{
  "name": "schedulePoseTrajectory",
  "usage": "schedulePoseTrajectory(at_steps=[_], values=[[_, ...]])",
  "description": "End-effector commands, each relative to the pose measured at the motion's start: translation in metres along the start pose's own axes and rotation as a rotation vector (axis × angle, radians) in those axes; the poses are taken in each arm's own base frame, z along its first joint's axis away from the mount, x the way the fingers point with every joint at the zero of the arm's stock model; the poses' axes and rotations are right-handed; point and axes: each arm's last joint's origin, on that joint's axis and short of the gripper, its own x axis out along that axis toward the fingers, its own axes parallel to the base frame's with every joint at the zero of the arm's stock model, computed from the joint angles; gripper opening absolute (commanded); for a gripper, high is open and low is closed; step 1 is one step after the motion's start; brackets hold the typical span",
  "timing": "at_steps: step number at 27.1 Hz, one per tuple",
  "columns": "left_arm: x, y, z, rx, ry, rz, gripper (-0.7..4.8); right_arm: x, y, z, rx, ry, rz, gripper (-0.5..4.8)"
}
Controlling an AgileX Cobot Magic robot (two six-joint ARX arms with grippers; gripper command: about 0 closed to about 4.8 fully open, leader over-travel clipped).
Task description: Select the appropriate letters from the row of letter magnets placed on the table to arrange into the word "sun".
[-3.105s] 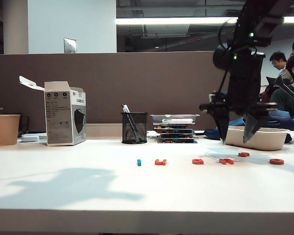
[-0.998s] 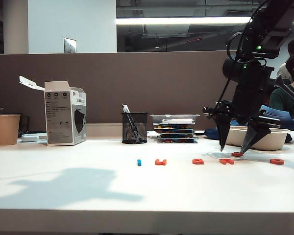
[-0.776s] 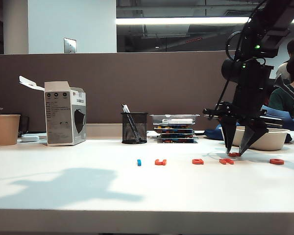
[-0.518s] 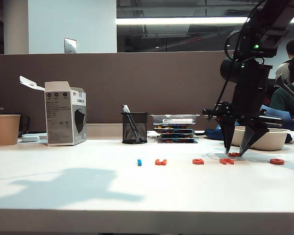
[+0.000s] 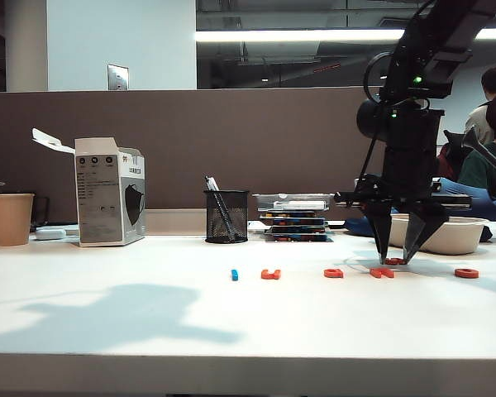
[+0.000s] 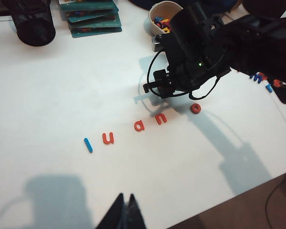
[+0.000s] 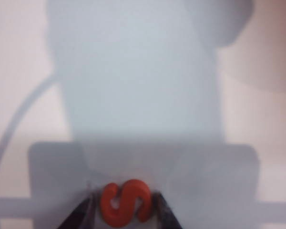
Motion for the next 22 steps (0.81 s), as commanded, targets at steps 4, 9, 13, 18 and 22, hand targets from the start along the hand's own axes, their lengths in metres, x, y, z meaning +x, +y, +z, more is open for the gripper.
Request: schedulePoseTrajectory(at_steps=[4, 9, 13, 18, 22], values=[[-0.0017, -0.0001, 0.0013, 0.015, -0.014, -0.004, -0.05, 0.0173, 0.0038, -0.0108, -0.014, 0.087, -0.001, 1.24], [-0.0017, -0.0001, 0.0013, 0.015, -0.014, -0.004, -0.05, 0.0172, 0.0032, -0.0109, -0.016, 0.085, -0.02, 1.24], [-0.0017, -0.0001, 0.0013, 0.015, -0.014, -0.004, -0.05, 0.0172, 0.0032, -0.0108, -0.016, 0.084, -0.019, 1.12], [-0.0019, 0.0, 0.0013, 0.015, -0.014, -0.004, -0.05, 0.0154, 0.0034, -0.01, -0.016, 0.079, -0.018, 1.12], [-0.0019, 0.0, 0.0013, 0.015, -0.014, -0.004, -0.05, 0.0086, 0.0035, -0.0088, -0.026, 0.063, -0.013, 1.12]])
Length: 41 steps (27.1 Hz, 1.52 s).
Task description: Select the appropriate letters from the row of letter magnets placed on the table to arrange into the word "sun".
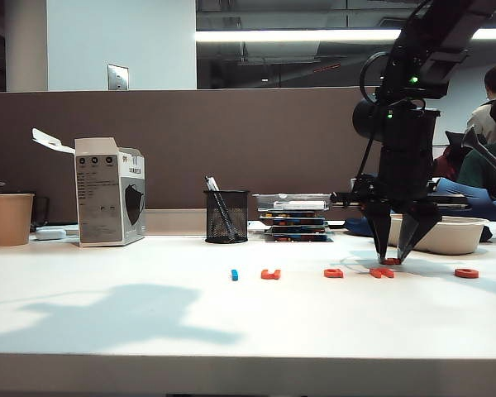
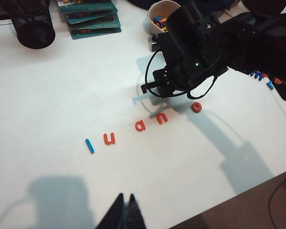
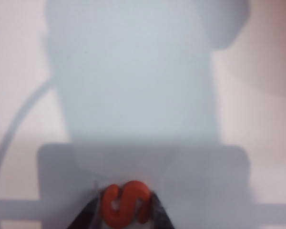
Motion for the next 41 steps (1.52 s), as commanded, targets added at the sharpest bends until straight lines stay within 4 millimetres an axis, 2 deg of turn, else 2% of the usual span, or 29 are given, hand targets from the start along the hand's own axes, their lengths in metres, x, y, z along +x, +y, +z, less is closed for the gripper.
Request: schedulePoseTrajectory(at_steps=[1, 13, 24, 32, 36, 41], values=[[-0.002, 0.0, 0.001, 0.001, -0.014, -0.004, -0.05, 0.007, 0.0, -0.008, -0.029, 0.063, -0.003, 1.12], [-0.002, 0.0, 0.001, 0.001, -0.014, -0.004, -0.05, -0.017, 0.0, -0.005, -0.036, 0.01, 0.009, 1.12], [-0.002, 0.0, 0.001, 0.003, -0.014, -0.004, -0.05, -0.063, -0.002, -0.007, -0.034, -0.039, 0.02, 1.12], [-0.002, 0.0, 0.001, 0.003, -0.013, -0.004, -0.05, -0.08, -0.003, -0.012, -0.038, -0.032, 0.02, 1.12], [-0.002, 0.0, 0.001, 0.003, -0.014, -0.004, -0.05, -0.081, -0.001, -0.017, -0.17, 0.012, 0.051, 1.12], [-0.002, 0.0, 0.001, 0.004, -0.014, -0.004, -0.05, -0.083, 0.004, -0.023, -0.339, 0.077, 0.278, 1.12]])
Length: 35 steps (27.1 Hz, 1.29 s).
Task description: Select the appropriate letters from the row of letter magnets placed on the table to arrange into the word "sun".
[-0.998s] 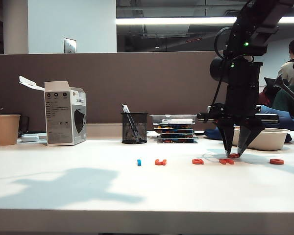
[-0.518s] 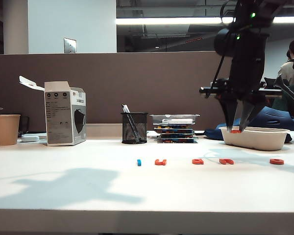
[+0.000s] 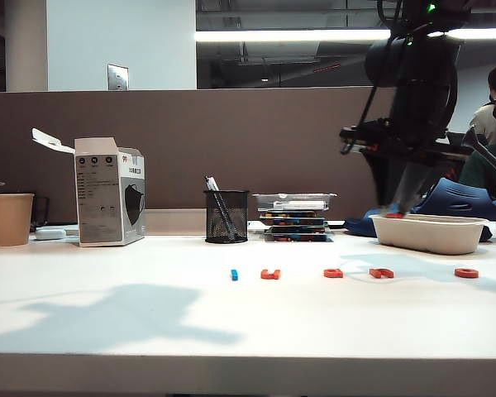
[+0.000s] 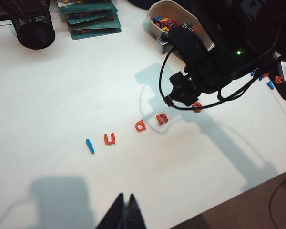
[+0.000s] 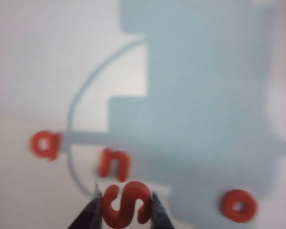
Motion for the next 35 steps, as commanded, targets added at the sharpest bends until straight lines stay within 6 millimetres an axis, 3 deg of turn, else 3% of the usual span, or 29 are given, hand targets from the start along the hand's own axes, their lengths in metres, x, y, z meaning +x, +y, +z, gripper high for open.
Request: schedulePoseTrajectory(at_steps=[1, 6, 20, 28, 35], values=[[-0.002, 0.0, 0.001, 0.0, -0.013, -0.004, -0.05, -0.003, 0.009, -0.003, -0.125, 0.014, 0.149, 1.12], [-0.002, 0.0, 0.001, 0.0, -0.014, -0.005, -0.05, -0.001, 0.028, -0.006, -0.251, 0.032, 0.188, 1.12], [-0.002, 0.0, 0.001, 0.0, -0.013, -0.004, -0.05, 0.012, 0.116, -0.021, -0.636, 0.025, 0.252, 1.12], [-0.002, 0.0, 0.001, 0.0, -0.011, -0.007, -0.05, 0.058, 0.132, -0.053, -0.72, 0.056, 0.275, 1.12], [-0.002, 0.0, 0.0, 0.003, -0.004, -0.004, -0.05, 0.062, 0.14, -0.058, -0.728, 0.072, 0.283, 1.12]])
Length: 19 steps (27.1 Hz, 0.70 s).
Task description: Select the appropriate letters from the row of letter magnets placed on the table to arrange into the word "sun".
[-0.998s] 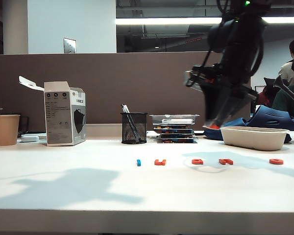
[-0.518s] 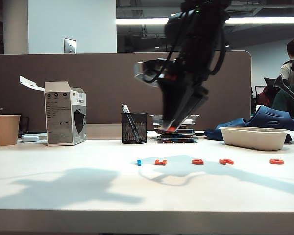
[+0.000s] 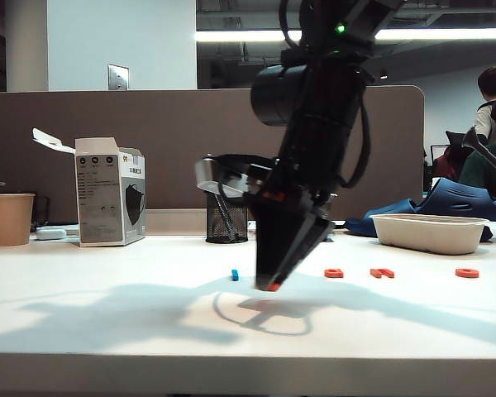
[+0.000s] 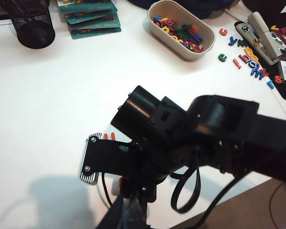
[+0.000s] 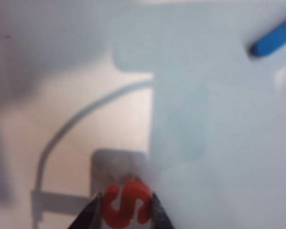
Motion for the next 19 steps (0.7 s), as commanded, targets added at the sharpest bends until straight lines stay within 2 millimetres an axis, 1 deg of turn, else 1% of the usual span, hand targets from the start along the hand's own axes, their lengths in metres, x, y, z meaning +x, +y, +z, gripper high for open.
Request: schedulePoseTrajectory(at_steps=[1, 13, 19], values=[[-0.0017, 0.0002, 0.0004, 0.003, -0.004, -0.003, -0.05, -0.0023, 0.002, 0.0026, -0.003, -0.018, 0.002, 1.12], [-0.0017, 0.0002, 0.0003, 0.003, -0.003, -0.003, -0.05, -0.0024, 0.0016, 0.0032, -0.011, -0.025, -0.001, 1.12], [-0.0017, 0.0002, 0.0003, 0.003, -0.003, -0.003, -0.05, -0.0021, 0.0013, 0.0046, -0.126, -0.037, -0.009, 1.12]])
